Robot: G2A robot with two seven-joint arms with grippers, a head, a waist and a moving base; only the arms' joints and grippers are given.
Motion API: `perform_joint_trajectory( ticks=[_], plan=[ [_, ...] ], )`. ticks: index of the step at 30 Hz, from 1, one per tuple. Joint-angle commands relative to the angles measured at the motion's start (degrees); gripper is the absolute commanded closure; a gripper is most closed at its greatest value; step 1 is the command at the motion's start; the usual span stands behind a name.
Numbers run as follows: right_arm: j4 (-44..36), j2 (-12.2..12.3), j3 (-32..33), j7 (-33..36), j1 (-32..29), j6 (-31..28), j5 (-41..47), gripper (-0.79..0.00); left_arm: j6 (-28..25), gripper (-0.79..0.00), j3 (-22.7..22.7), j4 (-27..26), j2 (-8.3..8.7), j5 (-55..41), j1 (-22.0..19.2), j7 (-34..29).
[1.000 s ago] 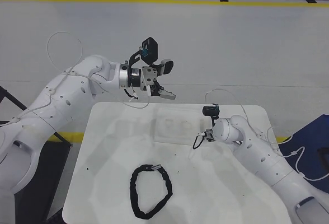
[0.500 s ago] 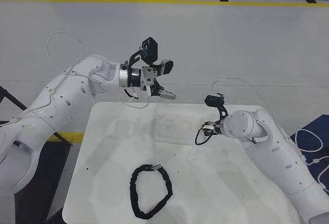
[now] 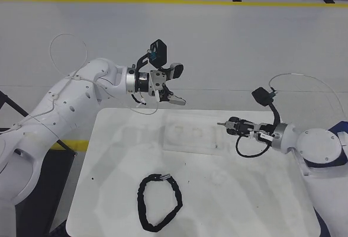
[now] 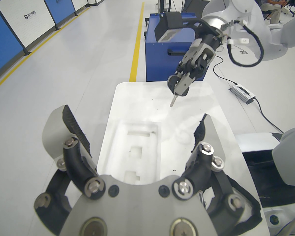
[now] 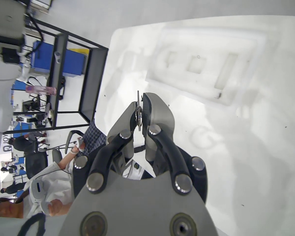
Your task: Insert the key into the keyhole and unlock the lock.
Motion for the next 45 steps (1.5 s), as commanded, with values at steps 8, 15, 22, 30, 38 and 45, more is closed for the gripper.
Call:
perform_joint_trajectory(
  ticks=[8, 15, 22, 30, 38, 45],
  plan=[
    [-3.0, 0.3, 7.8, -5.6, -6.9, -5.4, 9.9, 0.000, 0.0, -0.785, 0.0, 0.0, 0.00, 0.0, 0.0, 0.0],
    [-3.0, 0.4, 8.1, -5.9, -7.2, -5.6, 9.9, 0.000, 0.0, -0.785, 0.0, 0.0, 0.00, 0.0, 0.0, 0.0],
    [-3.0, 0.4, 8.1, -5.9, -7.2, -5.6, 9.9, 0.000, 0.0, -0.785, 0.0, 0.0, 0.00, 0.0, 0.0, 0.0],
    [-3.0, 0.4, 8.1, -5.9, -7.2, -5.6, 9.9, 0.000, 0.8, -0.785, -2.5, -3.1, 0.59, 8.0, 4.1, 1.7],
    [-3.0, 0.4, 8.1, -5.9, -7.2, -5.6, 9.9, 0.000, 0.0, -0.785, -4.0, -6.4, 2.03, 22.5, 14.6, 12.0],
    [-3.0, 0.4, 8.1, -5.9, -7.2, -5.6, 9.9, 0.000, 0.0, -0.785, -1.0, -7.1, 2.67, 30.5, 19.9, 16.0]
  ],
)
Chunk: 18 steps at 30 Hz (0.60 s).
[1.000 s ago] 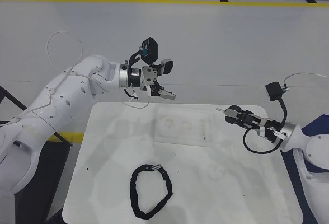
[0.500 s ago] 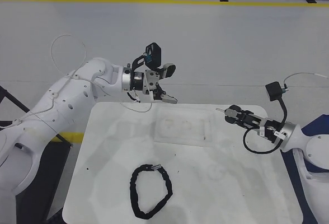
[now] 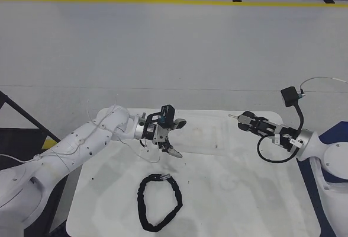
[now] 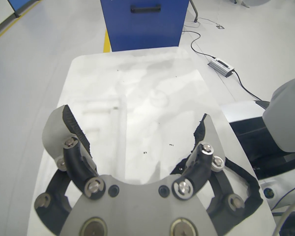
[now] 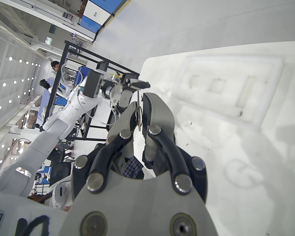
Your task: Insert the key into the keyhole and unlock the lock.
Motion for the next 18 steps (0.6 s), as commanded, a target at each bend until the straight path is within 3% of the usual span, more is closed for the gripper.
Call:
perform_joint_trajectory(
  ticks=[1, 9, 18],
  plan=[
    [0.0, 0.0, 0.0, 0.0, 0.0, 0.0, 0.0, 0.000, 0.0, -0.785, 1.3, 0.2, 0.04, 1.8, 0.4, 0.0],
    [0.0, 0.0, 0.0, 0.0, 0.0, 0.0, 0.0, 0.000, 0.0, -0.785, 1.6, -0.5, 0.26, 7.1, 4.1, -6.6],
    [0.0, 0.0, 0.0, 0.0, 0.0, 0.0, 0.0, 0.000, 0.0, -0.785, 1.6, -1.2, 0.01, 3.5, 5.1, -17.0]
  ],
)
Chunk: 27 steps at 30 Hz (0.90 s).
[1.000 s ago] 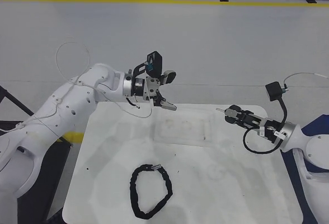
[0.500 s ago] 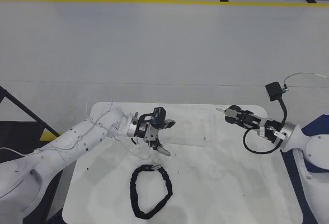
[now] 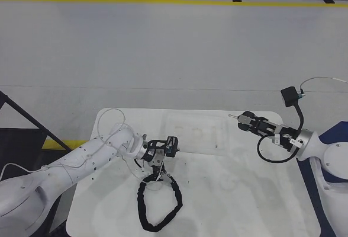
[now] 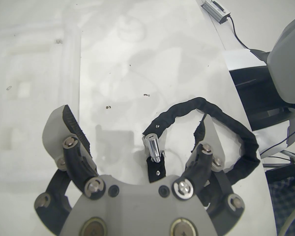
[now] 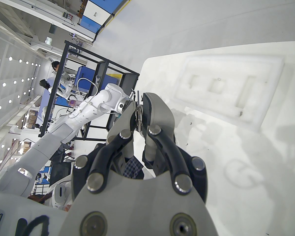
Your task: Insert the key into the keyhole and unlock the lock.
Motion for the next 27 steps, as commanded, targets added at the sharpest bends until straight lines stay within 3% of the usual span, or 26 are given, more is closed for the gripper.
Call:
perform_joint_trajectory(
  ticks=[1, 12, 16, 27],
  plan=[
    [0.0, 0.0, 0.0, 0.0, 0.0, 0.0, 0.0, 0.000, 0.0, -0.785, 0.0, 0.0, 0.00, 0.1, 0.0, 0.4],
    [0.0, 0.0, 0.0, 0.0, 0.0, 0.0, 0.0, 0.000, 0.0, -0.785, 0.0, 0.0, 0.00, 0.1, 0.0, 0.4],
    [0.0, 0.0, 0.0, 0.0, 0.0, 0.0, 0.0, 0.000, 4.8, -0.785, -2.0, -1.2, 0.33, 1.1, 1.3, 2.5],
    [0.0, 0.0, 0.0, 0.0, 0.0, 0.0, 0.0, 0.000, 8.1, -0.785, -6.2, 2.0, 5.02, 13.7, 11.5, 23.6]
  ],
)
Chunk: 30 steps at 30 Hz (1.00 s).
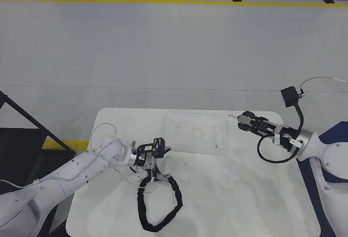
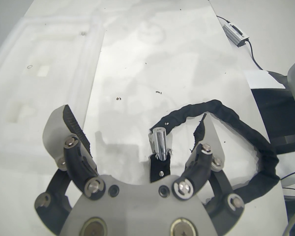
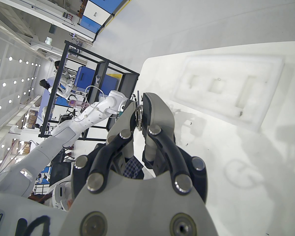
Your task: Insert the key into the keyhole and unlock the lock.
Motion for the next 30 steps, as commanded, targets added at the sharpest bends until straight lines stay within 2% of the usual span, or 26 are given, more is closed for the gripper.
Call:
perform_joint_trajectory(
  ticks=[1, 7, 17, 23, 24, 25, 26, 28, 30],
  plan=[
    [0.0, 0.0, 0.0, 0.0, 0.0, 0.0, 0.0, 0.000, 0.8, -0.785, -0.4, -0.1, 0.91, 4.1, 1.7, 4.2],
    [0.0, 0.0, 0.0, 0.0, 0.0, 0.0, 0.0, 0.000, 3.2, -0.785, -0.8, -0.5, 2.04, 12.4, 4.7, 9.2],
    [0.0, 0.0, 0.0, 0.0, 0.0, 0.0, 0.0, 0.000, 9.3, -0.785, -2.4, 1.7, 1.46, 15.7, 8.1, 13.7],
    [0.0, 0.0, 0.0, 0.0, 0.0, 0.0, 0.0, 0.000, 10.6, -0.785, -3.3, 2.1, 0.89, 16.9, 8.8, 13.0],
    [0.0, 0.0, 0.0, 0.0, 0.0, 0.0, 0.0, 0.000, 10.6, -0.770, -3.5, 2.2, 0.80, 17.1, 8.9, 12.7],
    [0.0, 0.0, 0.0, 0.0, 0.0, 0.0, 0.0, 0.000, 10.6, -0.720, -3.6, 2.4, 0.70, 17.2, 9.0, 12.6],
    [0.0, 0.0, 0.0, 0.0, 0.0, 0.0, 0.0, 0.000, 10.6, -0.723, -3.7, 2.5, 0.61, 17.4, 9.2, 12.6],
    [0.0, 0.0, 0.0, 0.0, 0.0, 0.0, 0.0, 0.000, 10.6, -0.597, -4.0, 2.8, 0.42, 17.8, 9.4, 12.2],
    [0.0, 0.0, 0.0, 0.0, 0.0, 0.0, 0.0, 0.000, 10.8, -0.566, -4.2, 3.0, 0.22, 18.1, 9.5, 11.7]
  ],
)
